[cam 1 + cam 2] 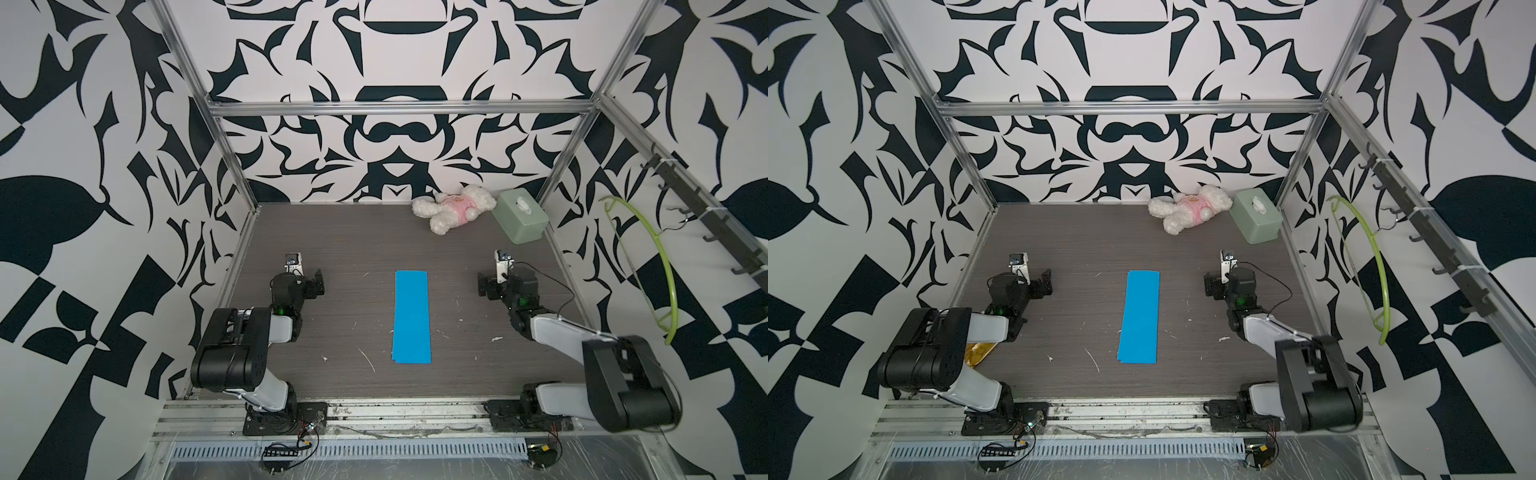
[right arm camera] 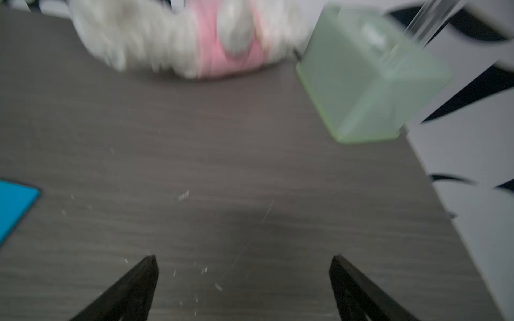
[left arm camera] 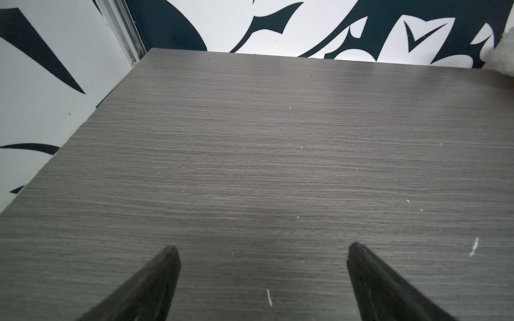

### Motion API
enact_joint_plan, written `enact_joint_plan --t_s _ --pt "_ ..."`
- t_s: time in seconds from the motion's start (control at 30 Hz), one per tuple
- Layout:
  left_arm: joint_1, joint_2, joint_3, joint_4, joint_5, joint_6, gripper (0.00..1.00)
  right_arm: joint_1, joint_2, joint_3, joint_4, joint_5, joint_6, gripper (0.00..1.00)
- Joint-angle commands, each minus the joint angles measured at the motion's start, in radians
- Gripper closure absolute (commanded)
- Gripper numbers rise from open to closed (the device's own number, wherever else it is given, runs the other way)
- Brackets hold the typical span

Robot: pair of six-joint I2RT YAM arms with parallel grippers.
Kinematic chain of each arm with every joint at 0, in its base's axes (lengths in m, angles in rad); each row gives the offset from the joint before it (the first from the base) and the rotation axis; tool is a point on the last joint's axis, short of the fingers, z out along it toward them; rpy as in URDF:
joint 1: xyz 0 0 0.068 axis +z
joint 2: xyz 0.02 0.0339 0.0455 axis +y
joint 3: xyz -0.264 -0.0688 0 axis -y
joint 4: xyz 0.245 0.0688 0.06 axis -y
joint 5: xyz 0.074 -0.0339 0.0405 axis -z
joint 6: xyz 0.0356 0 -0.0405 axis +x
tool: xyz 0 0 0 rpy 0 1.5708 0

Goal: Fold the rectangular paper in half along the long edge
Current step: Reset both arms

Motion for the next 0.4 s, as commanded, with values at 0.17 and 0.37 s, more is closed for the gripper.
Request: enact_joint_plan --t_s 0.17,0.37 --pt "0.004 -0.004 0.027 -0.024 0.008 0.011 0.01 -0.021 0.102 -0.011 0.253 -0.001 0.033 0.01" --pt "0.008 -0.007 0.025 -0.023 0.017 0.009 0.01 -0.038 0.122 -0.023 0.29 -0.018 0.046 0.01"
